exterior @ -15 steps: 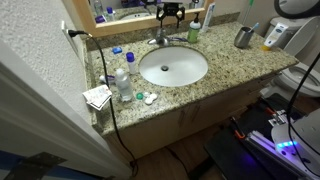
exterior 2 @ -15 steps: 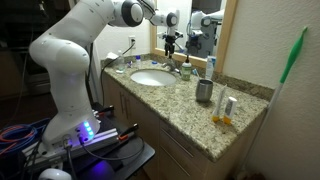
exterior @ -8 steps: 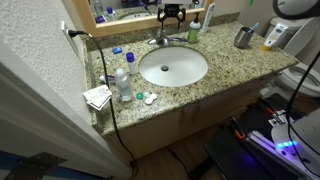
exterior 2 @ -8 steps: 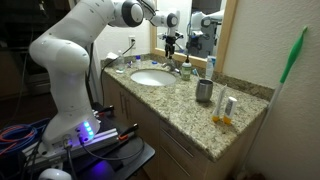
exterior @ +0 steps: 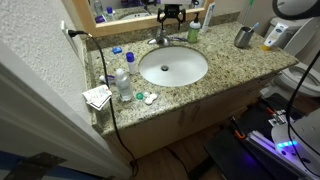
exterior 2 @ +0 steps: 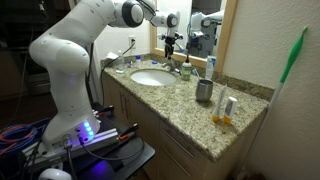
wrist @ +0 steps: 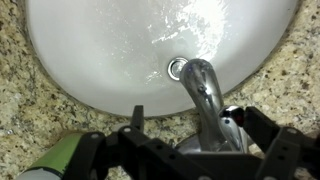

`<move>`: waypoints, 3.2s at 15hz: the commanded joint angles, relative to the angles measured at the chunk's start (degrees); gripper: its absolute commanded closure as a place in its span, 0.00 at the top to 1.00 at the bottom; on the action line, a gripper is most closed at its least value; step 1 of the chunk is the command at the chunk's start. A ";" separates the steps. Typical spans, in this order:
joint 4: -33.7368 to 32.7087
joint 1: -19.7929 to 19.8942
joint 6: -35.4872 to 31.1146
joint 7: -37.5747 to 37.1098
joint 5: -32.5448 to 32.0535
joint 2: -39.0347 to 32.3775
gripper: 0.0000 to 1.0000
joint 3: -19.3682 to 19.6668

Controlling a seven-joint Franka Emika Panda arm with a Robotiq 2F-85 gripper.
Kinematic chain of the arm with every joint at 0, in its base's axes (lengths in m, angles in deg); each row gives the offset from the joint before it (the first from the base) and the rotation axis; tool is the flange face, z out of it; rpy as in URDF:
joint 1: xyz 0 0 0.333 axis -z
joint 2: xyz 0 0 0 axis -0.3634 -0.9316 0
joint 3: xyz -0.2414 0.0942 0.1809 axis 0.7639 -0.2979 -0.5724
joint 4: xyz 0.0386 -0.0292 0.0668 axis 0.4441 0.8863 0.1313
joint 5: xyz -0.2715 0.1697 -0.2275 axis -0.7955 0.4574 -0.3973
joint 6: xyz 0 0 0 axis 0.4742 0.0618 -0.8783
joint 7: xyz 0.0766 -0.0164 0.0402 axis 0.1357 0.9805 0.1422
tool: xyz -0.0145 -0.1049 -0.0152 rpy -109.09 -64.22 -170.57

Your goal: Close the tap

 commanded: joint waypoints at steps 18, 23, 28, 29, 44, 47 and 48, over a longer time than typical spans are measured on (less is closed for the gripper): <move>0.03 1.30 -1.74 -4.01 0.52 0.26 1.00 -0.97; 3.25 2.95 -10.12 -3.46 0.13 2.64 1.00 0.14; -0.21 3.78 -9.24 -2.33 0.52 0.61 1.00 -0.76; 0.40 4.31 -9.62 -0.99 1.44 1.15 1.00 -1.65; -3.10 3.54 6.66 6.73 2.45 -0.47 1.00 -3.10; -2.39 3.07 6.47 5.32 2.31 -0.35 1.00 -2.55; -2.51 3.06 6.79 5.28 2.30 -0.34 1.00 -2.55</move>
